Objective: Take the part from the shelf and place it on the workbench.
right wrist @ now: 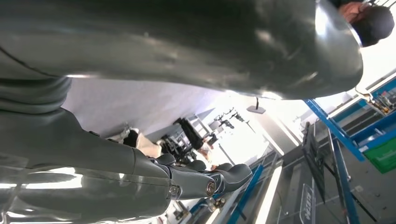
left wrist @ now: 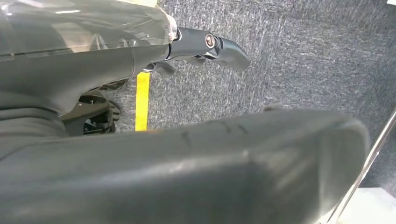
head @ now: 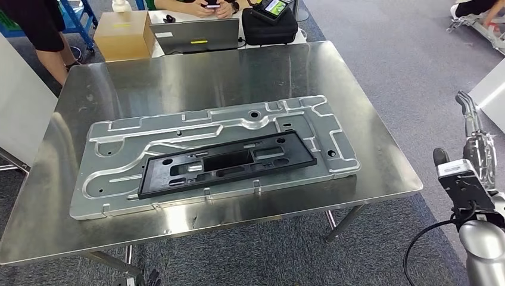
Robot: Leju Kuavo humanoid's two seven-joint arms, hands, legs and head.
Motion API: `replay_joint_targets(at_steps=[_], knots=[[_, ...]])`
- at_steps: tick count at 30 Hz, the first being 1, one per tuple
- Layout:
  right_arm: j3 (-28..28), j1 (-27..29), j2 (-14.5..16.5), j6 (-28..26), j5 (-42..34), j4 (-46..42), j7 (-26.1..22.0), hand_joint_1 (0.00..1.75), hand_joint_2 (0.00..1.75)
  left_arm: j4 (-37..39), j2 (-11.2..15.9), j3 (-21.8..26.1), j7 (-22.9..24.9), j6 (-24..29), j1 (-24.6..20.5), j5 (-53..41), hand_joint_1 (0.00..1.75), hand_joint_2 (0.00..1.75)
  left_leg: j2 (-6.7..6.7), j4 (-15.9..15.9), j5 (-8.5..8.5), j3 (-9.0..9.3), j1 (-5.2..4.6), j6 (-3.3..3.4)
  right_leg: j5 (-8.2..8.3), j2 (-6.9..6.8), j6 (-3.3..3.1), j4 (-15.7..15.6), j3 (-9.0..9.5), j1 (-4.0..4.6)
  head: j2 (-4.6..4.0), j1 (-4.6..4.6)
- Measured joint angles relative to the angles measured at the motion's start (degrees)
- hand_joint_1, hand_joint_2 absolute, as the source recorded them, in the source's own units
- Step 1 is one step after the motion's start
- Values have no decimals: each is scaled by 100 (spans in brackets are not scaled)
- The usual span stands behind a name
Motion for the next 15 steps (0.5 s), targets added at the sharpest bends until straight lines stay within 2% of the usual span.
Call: replay_joint_targets(at_steps=[1,2,5,6,7,8,10,11,12,13,15], knots=[[-68,60,-1,6,-9,-41,-2,0,0,1,-4,0,16,-14,-9,-3,0,0,8,-39,32,6,14,17,-79,-1,17,66,-23,2,0,0],[-132,112,-1,6,-13,-76,-5,0,0,2,-10,0,30,-28,-18,-5,0,0,18,-77,63,6,27,33,-227,-1,33,230,-86,3,0,0],[-256,250,13,4,21,-124,-10,0,0,12,-15,1,62,-59,-34,0,0,0,35,-77,106,-61,25,56,-847,-5,80,1248,-488,-15,0,0],[-275,288,18,4,38,-126,-10,0,0,16,-15,1,72,-62,-34,4,0,0,38,-59,117,-96,20,55,-931,-7,91,1493,-570,-19,0,0],[-293,315,21,4,51,-128,-10,0,0,20,-14,1,80,-63,-33,8,0,0,40,-35,128,-135,18,50,-889,-9,95,1520,-545,-20,0,0],[-313,327,23,3,58,-135,-10,0,0,21,-13,2,86,-62,-34,11,0,0,41,-6,138,-174,17,44,-753,-10,93,1320,-406,-21,0,0],[-353,328,22,3,61,-158,-10,0,0,22,-13,2,92,-61,-35,18,0,0,39,59,159,-244,14,19,-457,-11,59,550,66,-14,1,-1],[-368,329,21,5,59,-170,-10,0,0,22,-13,2,92,-58,-36,22,0,0,36,80,172,-265,9,0,-354,-6,28,268,228,2,1,-1],[-386,323,16,9,52,-181,-10,0,0,23,-13,2,90,-54,-37,26,0,0,31,100,189,-279,2,-26,-315,-1,-8,96,311,17,1,-1],[-405,310,12,16,42,-189,-10,0,0,24,-12,2,87,-49,-37,29,0,0,27,104,213,-291,-2,-56,-307,4,-48,72,302,36,1,-1],[-440,271,3,33,6,-197,-10,0,0,25,-9,3,71,-41,-30,30,0,0,18,121,247,-330,-13,-123,-232,-5,-128,40,242,19,0,0]])
